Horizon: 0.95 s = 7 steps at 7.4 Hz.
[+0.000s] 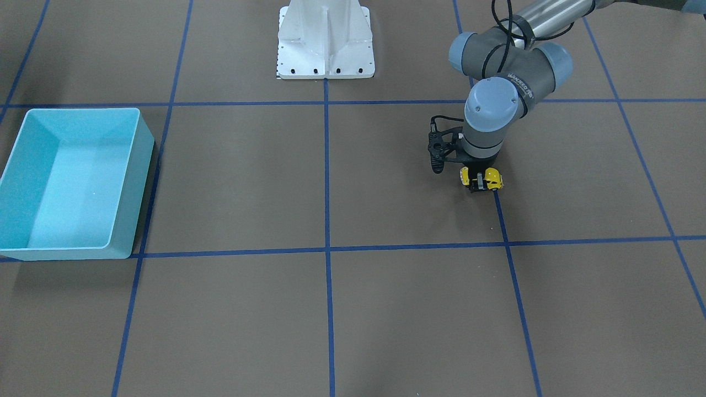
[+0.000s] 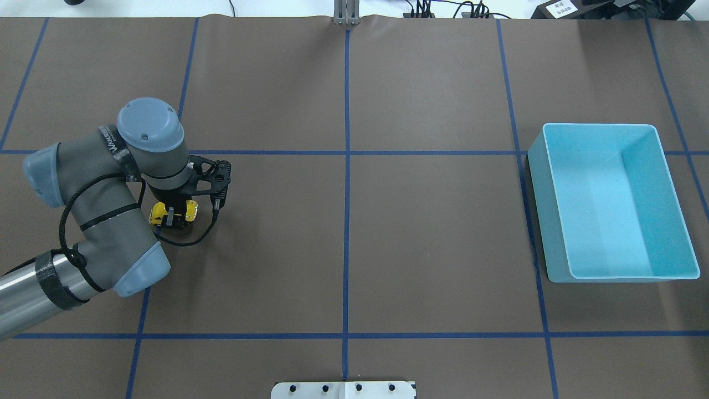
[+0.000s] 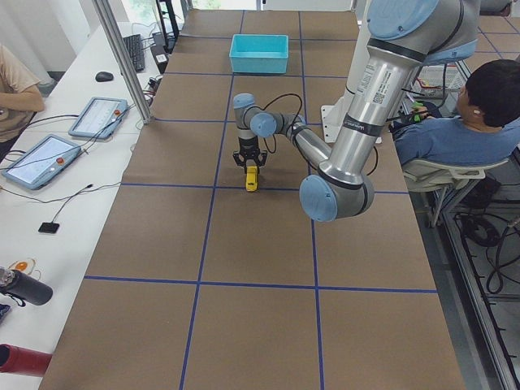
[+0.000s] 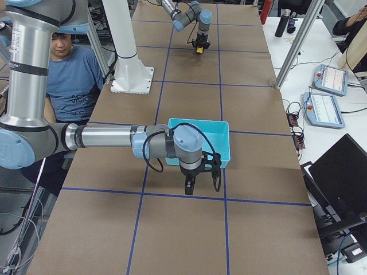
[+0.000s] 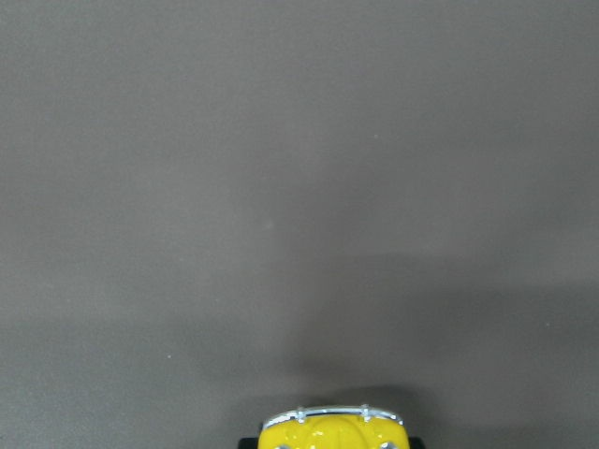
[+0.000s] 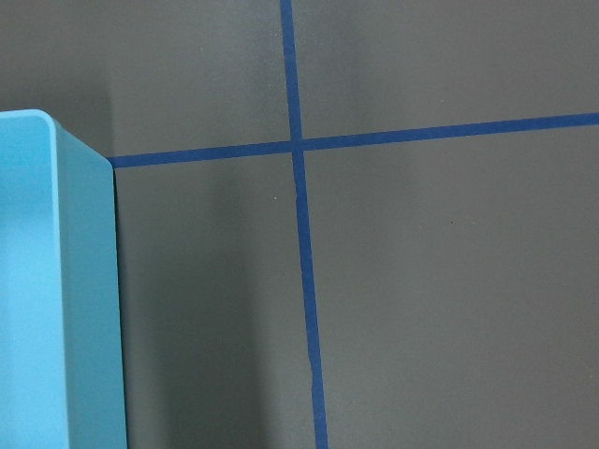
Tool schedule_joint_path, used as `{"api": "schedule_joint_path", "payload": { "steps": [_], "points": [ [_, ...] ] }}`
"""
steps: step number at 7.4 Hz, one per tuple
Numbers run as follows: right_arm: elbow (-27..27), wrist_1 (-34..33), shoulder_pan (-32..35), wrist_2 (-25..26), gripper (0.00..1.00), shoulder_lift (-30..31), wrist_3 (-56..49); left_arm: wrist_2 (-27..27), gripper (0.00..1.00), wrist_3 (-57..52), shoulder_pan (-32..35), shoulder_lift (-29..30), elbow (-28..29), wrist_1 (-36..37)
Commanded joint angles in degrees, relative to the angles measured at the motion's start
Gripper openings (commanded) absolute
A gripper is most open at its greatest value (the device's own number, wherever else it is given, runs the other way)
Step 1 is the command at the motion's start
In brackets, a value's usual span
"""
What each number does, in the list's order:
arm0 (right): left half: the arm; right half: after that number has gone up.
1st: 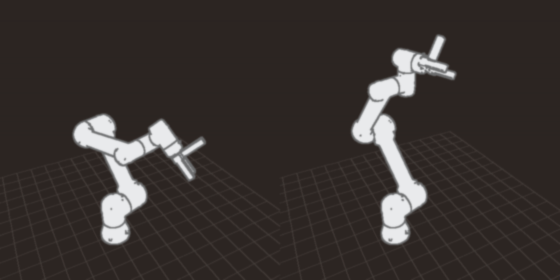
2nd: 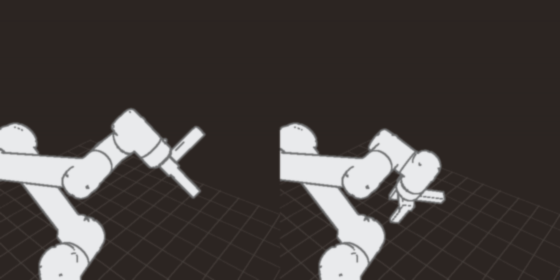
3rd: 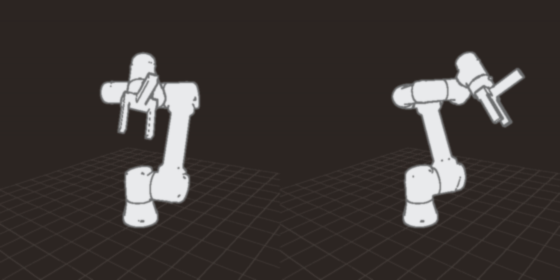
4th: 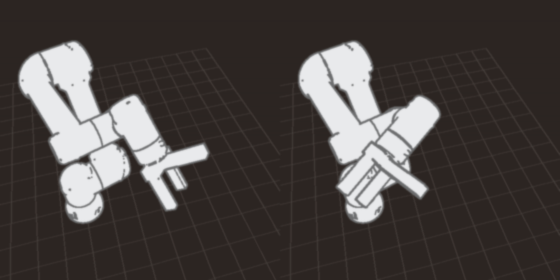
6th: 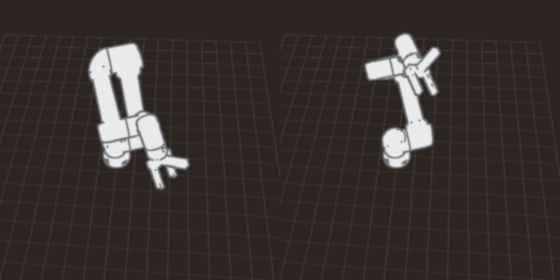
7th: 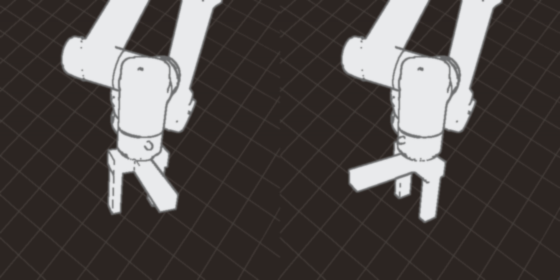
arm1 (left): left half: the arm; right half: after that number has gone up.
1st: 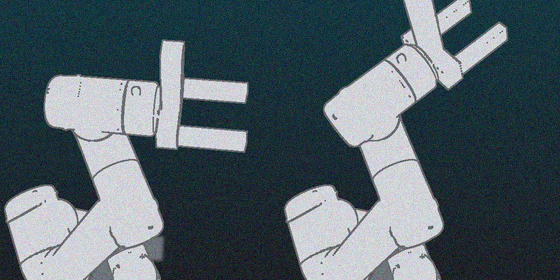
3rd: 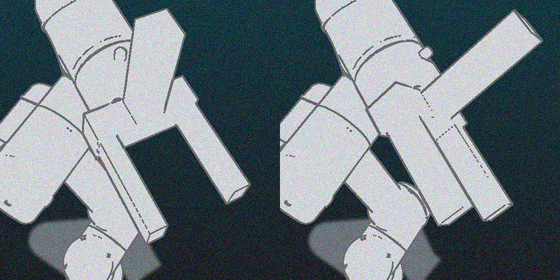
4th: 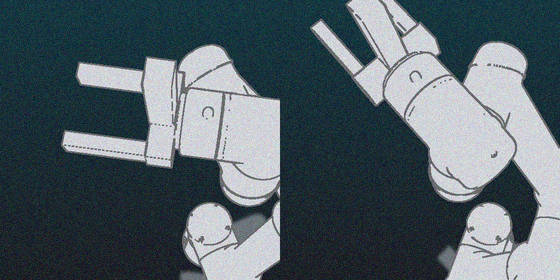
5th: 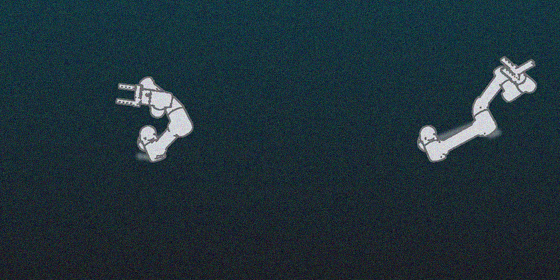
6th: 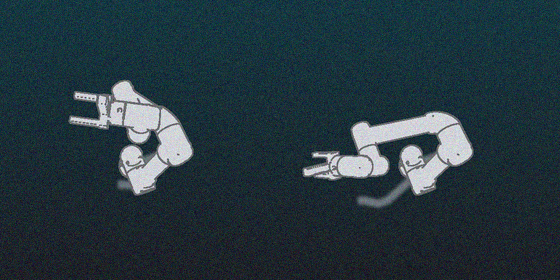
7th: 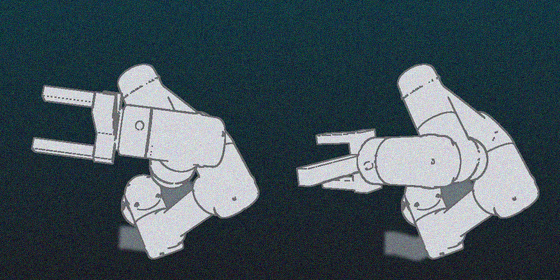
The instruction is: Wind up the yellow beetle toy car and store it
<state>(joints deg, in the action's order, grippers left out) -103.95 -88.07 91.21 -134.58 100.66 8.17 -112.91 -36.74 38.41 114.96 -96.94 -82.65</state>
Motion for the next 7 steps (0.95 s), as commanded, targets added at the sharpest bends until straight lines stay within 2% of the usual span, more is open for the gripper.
{"api": "schedule_joint_path", "payload": {
  "steps": [1,7],
  "points": [
    [0.06,0.0,-0.77,-0.07,1.0,-0.03,0.0,-0.12,0.0,-0.52,0.0,-0.17,0.0,-0.14],
    [0.06,0.0,-1.39,-0.07,1.0,-0.03,0.0,-0.56,0.0,-0.7,-0.18,-2.45,-0.35,-3.04]
  ]
}}
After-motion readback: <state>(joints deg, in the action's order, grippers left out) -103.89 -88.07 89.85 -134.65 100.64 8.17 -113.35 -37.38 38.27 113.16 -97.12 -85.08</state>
